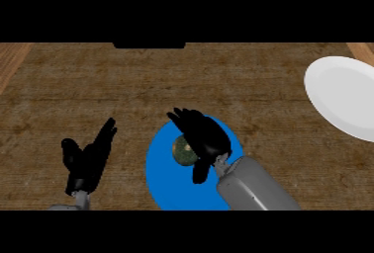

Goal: Pick the squash from the plate and place it in the plate

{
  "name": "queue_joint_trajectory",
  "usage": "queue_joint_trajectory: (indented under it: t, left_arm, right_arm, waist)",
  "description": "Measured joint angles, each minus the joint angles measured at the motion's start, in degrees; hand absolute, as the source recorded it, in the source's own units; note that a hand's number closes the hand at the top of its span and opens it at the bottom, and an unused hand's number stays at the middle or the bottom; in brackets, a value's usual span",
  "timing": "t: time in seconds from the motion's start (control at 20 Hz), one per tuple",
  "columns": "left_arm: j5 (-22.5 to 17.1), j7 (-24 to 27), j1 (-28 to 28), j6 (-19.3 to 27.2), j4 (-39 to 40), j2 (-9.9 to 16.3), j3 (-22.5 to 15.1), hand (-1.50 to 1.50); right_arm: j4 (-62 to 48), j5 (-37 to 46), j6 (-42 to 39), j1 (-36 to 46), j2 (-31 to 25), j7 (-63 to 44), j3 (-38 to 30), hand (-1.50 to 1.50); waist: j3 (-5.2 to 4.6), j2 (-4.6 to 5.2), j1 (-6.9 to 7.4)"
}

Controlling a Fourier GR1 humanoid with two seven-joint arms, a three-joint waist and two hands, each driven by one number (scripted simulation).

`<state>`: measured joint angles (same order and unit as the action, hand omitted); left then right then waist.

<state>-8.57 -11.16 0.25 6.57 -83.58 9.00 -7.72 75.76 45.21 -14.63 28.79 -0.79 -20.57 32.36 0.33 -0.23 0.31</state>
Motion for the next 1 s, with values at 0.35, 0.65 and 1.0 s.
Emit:
queue_joint_trajectory:
  t: [0.35, 0.65, 1.0]
  left_arm:
    - [-0.58, -0.98, -0.68, -1.92, 0.51, 0.2, 1.37, 0.0]
    - [0.76, 0.29, -0.32, -1.77, 0.74, -1.01, 1.67, 0.0]
    - [0.08, -0.21, 0.58, -2.47, -0.46, -0.3, 2.6, 0.0]
  right_arm:
    - [-5.27, 4.79, 1.76, 1.6, 0.34, 5.19, 1.96, 1.5]
    - [-6.73, 8.14, 4.85, 1.82, 0.08, 8.96, 0.4, 1.5]
    - [-10.3, 10.93, 16.16, 3.29, 0.55, -6.65, -11.62, 1.5]
  waist:
    - [-0.01, -0.08, 0.06]
    - [0.04, -0.14, 0.0]
    - [-0.01, 0.19, -0.68]
